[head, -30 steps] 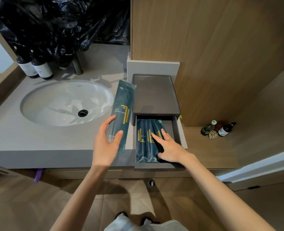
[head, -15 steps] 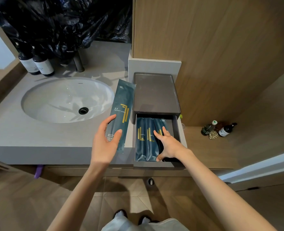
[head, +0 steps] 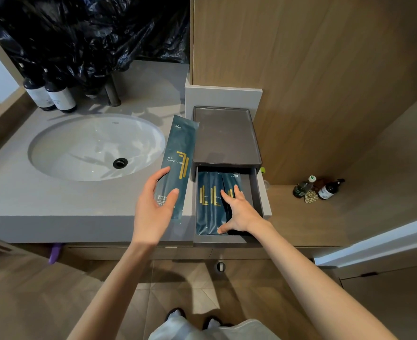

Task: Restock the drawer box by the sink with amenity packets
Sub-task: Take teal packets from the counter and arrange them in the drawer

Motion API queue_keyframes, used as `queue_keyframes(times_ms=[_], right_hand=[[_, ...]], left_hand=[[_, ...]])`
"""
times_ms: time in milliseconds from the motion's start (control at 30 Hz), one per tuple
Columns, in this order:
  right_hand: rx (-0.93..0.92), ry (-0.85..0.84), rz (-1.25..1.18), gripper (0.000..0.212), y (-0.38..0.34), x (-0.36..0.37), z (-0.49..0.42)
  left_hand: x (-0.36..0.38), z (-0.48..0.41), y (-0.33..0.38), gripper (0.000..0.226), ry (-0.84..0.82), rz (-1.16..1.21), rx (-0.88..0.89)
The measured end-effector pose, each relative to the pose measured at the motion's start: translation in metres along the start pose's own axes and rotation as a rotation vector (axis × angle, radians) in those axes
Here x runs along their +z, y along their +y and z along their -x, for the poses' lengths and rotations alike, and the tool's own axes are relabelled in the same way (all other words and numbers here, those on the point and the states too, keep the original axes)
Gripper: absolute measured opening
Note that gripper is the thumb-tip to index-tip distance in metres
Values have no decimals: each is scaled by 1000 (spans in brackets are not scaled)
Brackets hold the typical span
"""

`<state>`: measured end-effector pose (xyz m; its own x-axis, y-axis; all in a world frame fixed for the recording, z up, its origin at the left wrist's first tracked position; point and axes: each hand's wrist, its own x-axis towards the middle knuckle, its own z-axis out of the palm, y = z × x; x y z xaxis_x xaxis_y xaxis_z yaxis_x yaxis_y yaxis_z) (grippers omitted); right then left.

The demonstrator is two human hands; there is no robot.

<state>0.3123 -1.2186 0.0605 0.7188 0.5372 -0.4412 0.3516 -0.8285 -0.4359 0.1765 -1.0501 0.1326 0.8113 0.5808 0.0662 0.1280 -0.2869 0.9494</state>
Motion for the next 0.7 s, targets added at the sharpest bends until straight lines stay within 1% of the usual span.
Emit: queue_keyframes(times_ms=[167,233,300,367,433,567,700], right_hand=[[-27,-11,-30,113,2,-1,3],[-40,12,-87,104,4,-2,5],[-10,51,-153,89,4,-2,5],[26,29,-172,78,3,-1,4],[25,6,-155,71,1,2,5],[4,23,-134,67,-5,7,5],[-21,39,-57,70,-6,11,6]], left_hand=[[-1,1,0,47,-8,-9,1],[-2,1,-1,47,0,-12,1],[-3,1,-1,47,7,-14,-2],[-4,1,-1,47,8,-16,-7],[-3,1,-2,47,7,-17,-10],[-2,0,-2,47,5,3,-10],[0,-1,-1,46,-16,23,-20]])
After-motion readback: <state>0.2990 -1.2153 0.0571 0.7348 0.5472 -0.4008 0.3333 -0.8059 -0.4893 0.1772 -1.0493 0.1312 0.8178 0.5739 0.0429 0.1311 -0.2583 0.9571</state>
